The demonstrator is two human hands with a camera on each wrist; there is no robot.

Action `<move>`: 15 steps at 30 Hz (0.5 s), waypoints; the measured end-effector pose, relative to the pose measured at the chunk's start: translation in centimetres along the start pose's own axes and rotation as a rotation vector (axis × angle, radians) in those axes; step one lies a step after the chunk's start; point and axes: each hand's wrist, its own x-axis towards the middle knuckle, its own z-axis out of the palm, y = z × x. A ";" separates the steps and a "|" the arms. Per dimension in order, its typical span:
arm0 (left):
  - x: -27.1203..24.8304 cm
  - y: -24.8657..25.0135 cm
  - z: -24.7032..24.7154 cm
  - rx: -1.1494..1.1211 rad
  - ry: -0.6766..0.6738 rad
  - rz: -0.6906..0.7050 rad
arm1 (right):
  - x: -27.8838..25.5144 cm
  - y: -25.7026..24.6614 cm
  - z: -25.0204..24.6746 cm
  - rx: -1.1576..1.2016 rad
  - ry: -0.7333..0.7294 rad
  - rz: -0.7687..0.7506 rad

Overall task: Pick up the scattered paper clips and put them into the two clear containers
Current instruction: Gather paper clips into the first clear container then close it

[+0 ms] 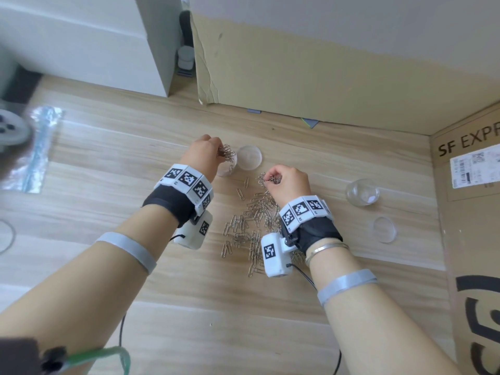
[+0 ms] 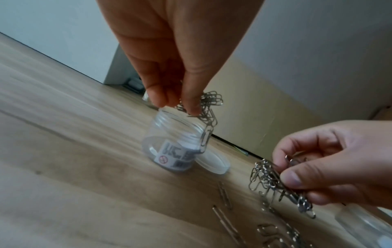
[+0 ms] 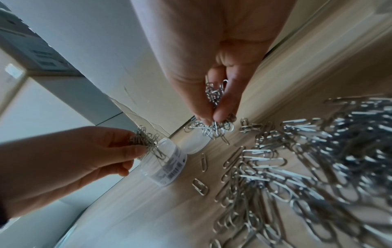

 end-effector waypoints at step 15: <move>0.0 -1.4 0.5 -0.096 0.077 -0.023 | 0.5 -2.5 -0.7 0.009 0.018 -0.085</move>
